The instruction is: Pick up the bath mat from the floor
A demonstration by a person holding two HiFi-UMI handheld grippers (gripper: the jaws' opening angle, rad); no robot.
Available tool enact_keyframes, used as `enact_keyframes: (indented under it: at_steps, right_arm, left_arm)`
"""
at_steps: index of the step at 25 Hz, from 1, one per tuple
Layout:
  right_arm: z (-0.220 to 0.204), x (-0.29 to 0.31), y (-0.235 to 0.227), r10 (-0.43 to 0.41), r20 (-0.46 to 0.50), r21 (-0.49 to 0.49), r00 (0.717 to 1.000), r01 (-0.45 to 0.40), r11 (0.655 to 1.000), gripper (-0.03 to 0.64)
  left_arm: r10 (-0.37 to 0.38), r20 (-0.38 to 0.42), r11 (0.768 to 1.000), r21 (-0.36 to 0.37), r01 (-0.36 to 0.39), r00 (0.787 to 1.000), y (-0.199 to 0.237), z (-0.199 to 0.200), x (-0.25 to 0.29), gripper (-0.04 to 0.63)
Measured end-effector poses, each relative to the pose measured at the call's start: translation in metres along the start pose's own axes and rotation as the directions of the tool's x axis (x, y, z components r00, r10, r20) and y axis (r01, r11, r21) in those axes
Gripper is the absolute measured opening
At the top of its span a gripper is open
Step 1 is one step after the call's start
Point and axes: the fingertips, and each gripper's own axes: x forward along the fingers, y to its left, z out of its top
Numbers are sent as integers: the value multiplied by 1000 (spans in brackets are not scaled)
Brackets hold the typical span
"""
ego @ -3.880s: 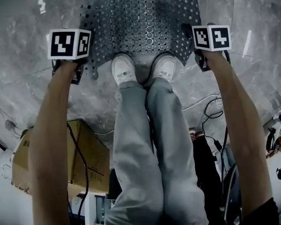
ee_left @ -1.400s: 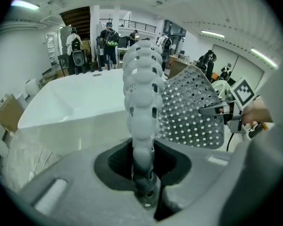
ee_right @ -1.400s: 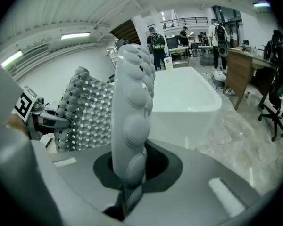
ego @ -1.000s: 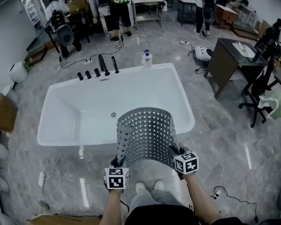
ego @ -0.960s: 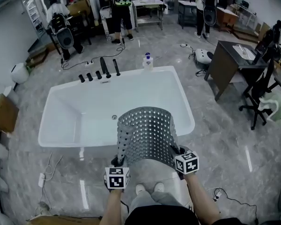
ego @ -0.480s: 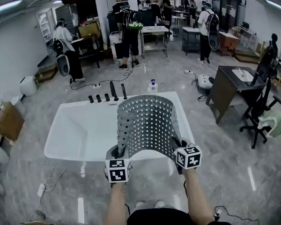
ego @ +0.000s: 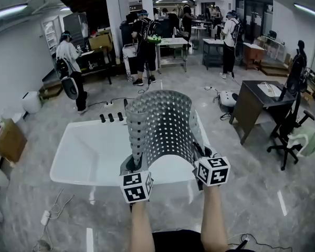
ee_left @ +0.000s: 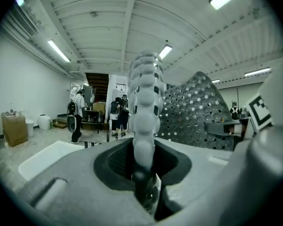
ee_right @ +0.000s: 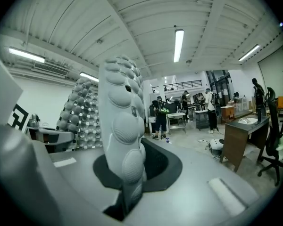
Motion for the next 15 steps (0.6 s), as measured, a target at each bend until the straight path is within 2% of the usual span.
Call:
enact_keyframes:
  at_steps: [15]
  right_arm:
    - [1,-10,-3,23,-1,11,1000,-23,1000,21]
  left_arm:
    - [-5,16,1000,24,5,1000,-4,5,-10,85]
